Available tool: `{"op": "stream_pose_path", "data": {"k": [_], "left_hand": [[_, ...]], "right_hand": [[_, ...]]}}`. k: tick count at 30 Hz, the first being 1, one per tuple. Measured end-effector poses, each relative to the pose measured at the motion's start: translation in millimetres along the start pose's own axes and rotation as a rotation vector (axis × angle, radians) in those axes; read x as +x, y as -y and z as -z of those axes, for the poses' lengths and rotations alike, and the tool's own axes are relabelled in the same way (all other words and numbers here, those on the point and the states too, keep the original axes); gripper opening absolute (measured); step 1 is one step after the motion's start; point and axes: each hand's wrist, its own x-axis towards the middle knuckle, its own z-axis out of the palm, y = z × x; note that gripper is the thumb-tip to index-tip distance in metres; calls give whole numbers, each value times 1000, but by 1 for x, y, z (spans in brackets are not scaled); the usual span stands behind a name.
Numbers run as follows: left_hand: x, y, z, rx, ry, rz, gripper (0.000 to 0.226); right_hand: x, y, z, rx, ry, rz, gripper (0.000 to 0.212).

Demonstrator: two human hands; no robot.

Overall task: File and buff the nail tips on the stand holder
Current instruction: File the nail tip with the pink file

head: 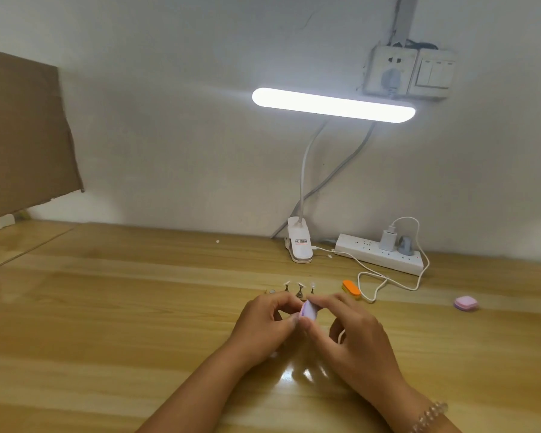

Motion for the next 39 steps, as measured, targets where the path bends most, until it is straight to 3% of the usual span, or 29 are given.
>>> {"op": "stream_pose_path", "data": {"k": [4,9,13,17,21,25,30,34,39], "left_hand": [[-1,0,-1,17,0,-13,10],[0,0,-1,4,19,11,25],[-1,-1,-2,2,-2,-1,13],[0,-2,-1,-26,-23,19,17],[0,-1,-1,-9,-8,-6,16],[0,1,-1,-38,-2,-11,18],[2,3,-3,-21,-6,-25,14],[1,3,-2,-29,14,3,19],[1,3,-3,8,-8,-2,11]], "right_hand": [[5,-8,3,-25,-56,-95,28],[-1,2,2,6,5,6,32],[4,-6,3,-41,-49,-89,29],[-2,2,-1,-54,-3,6,32],[3,-6,1,-25,-74,-95,25],[-1,-1,0,-42,-27,-12,29],[5,-10,2,-40,-81,-115,22],[0,-2,-1,-28,-12,-5,31],[5,-11,1,-35,-73,-97,25]]}}
